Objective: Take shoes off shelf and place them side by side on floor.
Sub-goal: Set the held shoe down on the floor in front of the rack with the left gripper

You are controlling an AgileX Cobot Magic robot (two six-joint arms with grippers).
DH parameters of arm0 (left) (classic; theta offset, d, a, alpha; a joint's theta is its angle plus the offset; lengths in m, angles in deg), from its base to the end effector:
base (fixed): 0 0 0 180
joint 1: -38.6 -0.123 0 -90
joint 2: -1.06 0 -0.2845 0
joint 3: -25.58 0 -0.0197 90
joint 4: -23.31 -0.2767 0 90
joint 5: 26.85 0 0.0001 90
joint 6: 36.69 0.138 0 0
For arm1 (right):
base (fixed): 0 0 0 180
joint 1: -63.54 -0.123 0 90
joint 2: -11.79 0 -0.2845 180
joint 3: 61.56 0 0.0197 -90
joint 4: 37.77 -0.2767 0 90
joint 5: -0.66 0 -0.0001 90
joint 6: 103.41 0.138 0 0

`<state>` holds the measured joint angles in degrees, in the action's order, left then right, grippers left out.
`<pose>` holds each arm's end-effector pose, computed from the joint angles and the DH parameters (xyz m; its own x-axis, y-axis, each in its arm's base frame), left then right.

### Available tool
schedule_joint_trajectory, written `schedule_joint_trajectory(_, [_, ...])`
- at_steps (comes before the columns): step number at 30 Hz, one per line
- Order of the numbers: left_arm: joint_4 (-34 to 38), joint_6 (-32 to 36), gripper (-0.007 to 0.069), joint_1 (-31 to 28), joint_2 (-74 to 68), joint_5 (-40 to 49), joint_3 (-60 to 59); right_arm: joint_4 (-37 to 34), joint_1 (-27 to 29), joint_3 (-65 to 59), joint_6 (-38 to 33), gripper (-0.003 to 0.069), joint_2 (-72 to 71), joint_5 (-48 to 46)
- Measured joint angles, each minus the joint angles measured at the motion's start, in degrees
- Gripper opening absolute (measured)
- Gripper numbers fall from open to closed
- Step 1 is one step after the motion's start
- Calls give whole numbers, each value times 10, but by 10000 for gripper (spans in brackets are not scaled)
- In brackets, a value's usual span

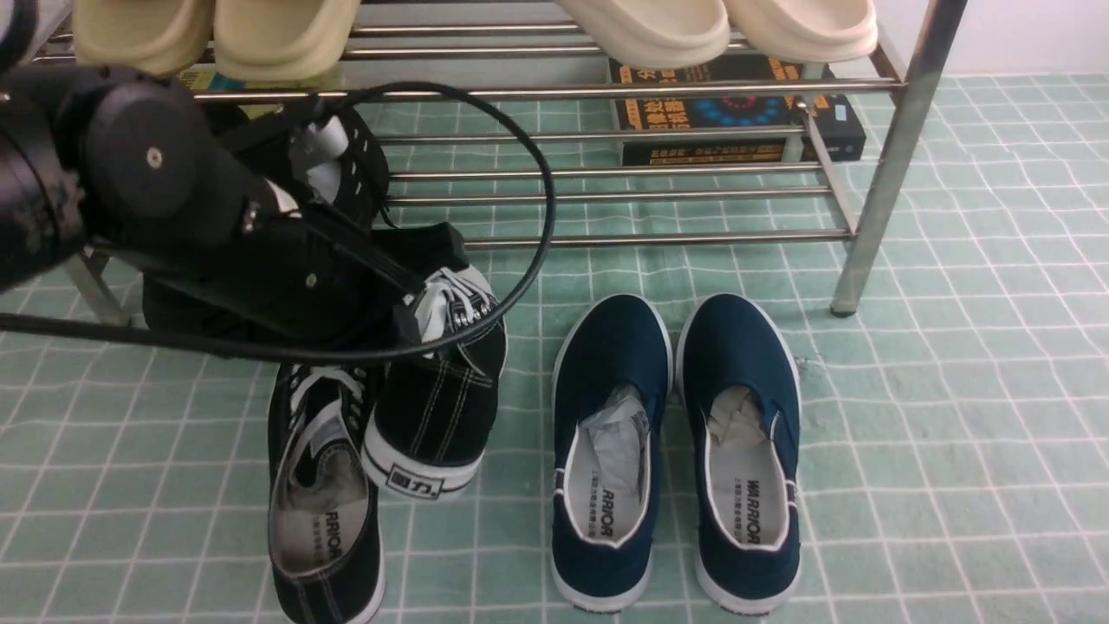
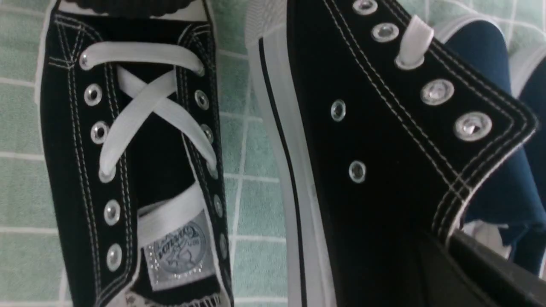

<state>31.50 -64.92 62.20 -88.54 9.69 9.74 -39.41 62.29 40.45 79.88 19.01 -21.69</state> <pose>0.3207 -0.1529 0.2448 -0.8457 -0.2515 -0.4708 -0.0437 0.9117 -0.4086 0.1233 0.0042 0.1598 -0.3031 0.0772 -0.9498 -0.0068 0.9965 0.0832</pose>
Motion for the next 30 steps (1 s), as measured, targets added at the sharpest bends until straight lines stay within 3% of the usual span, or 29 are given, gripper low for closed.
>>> schedule_joint_trajectory(9, [53,-2,13,0,-28,-50,-15,0,0,0,0,238,0,0])
schedule_joint_trajectory(15, [101,-2,20,0,-59,-40,-15,0,0,0,0,238,0,0])
schedule_joint_trajectory(20, [100,-1,47,0,-75,-23,-15,0,0,0,0,238,0,0])
schedule_joint_trajectory(30, [88,70,277,0,-71,4,8,0,0,0,0,238,0,0])
